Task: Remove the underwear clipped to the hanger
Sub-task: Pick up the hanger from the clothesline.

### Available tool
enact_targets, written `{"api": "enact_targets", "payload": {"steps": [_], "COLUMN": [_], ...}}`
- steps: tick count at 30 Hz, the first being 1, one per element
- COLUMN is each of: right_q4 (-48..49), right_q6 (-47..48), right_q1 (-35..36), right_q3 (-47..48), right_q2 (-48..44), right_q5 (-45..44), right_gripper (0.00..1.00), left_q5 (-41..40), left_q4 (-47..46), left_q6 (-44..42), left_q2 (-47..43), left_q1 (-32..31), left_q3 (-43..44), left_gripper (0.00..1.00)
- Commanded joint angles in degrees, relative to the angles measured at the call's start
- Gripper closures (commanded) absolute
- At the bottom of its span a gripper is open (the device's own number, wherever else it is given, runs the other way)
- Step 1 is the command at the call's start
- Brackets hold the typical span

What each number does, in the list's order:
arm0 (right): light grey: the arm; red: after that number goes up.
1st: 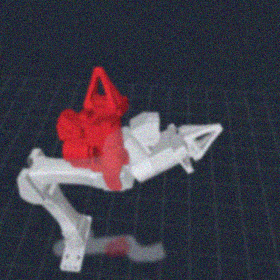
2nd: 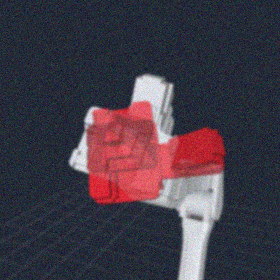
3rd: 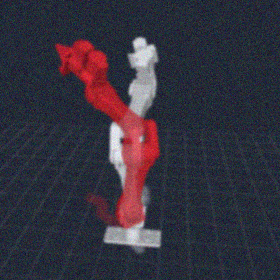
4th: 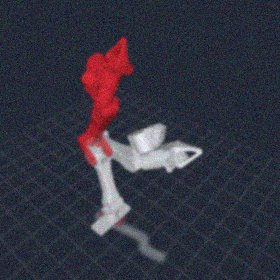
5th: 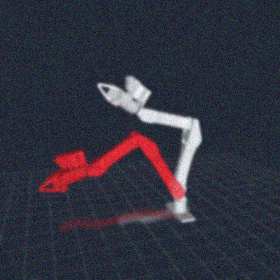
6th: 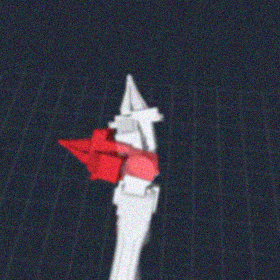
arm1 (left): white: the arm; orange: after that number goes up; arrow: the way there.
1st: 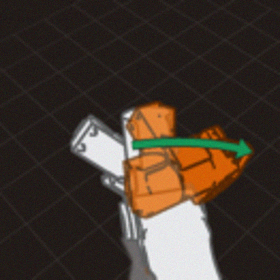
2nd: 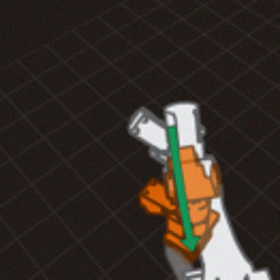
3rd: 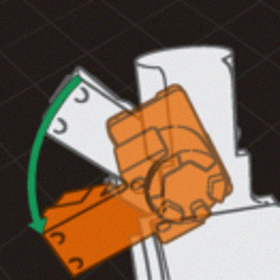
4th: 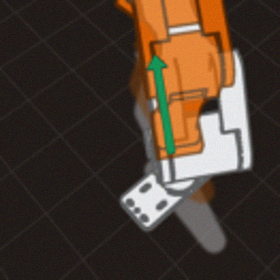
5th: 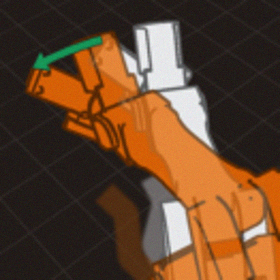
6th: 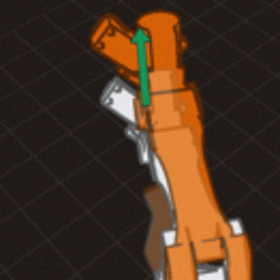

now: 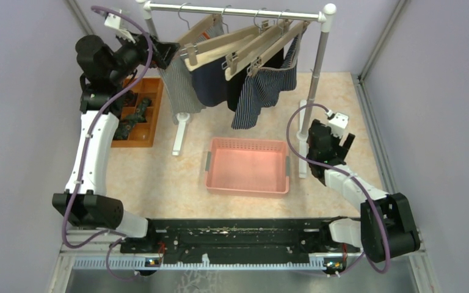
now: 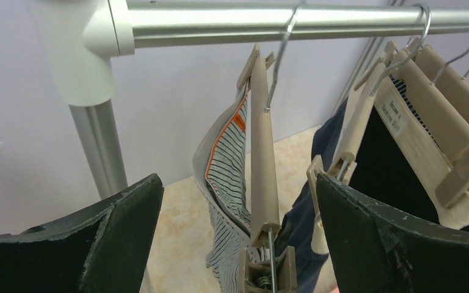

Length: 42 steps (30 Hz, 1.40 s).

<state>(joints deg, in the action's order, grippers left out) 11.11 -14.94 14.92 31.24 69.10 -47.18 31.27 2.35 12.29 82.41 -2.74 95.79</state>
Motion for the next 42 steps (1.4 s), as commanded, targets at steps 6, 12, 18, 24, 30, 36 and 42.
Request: {"api": "enact_targets", "payload": {"steps": [6, 12, 18, 24, 30, 36, 42], "right_q4": [2.77, 3.20, 3.23, 3.45, 3.56, 3.75, 3.99], "right_q6": [1.04, 1.31, 1.67, 1.93, 2.01, 2.37, 2.63], "right_q1": [1.62, 2.62, 2.84, 3.16, 3.56, 4.03, 4.26], "right_q3": [2.87, 2.68, 2.65, 2.64, 2.83, 2.68, 2.68], "right_q2": [0.68, 0.51, 0.60, 0.62, 1.19, 1.04, 1.02], "right_q5": [-1.99, -2.60, -3.08, -3.36, -3.01, -3.52, -3.47], "right_gripper": [0.01, 0.01, 0.01, 0.01, 0.01, 0.01, 0.01], "left_q5": [-8.71, -12.24, -18.82, -24.19, -26.08, -26.49, -27.34], "left_q4": [8.24, 12.48, 17.12, 20.08, 19.16, 19.39, 20.18], "left_q6": [-5.19, -6.91, -11.32, -13.79, -13.80, -14.14, -14.55], "left_q2": [3.40, 5.66, 8.79, 10.40, 9.12, 9.66, 11.24], "left_q1": [-4.08, -6.31, -11.12, -13.10, -13.34, -13.32, -13.32], "left_q3": [10.98, 15.79, 20.00, 21.57, 21.54, 21.98, 23.09], "left_gripper": [0.01, 0.07, 0.08, 0.09, 0.05, 0.09, 0.10]}}
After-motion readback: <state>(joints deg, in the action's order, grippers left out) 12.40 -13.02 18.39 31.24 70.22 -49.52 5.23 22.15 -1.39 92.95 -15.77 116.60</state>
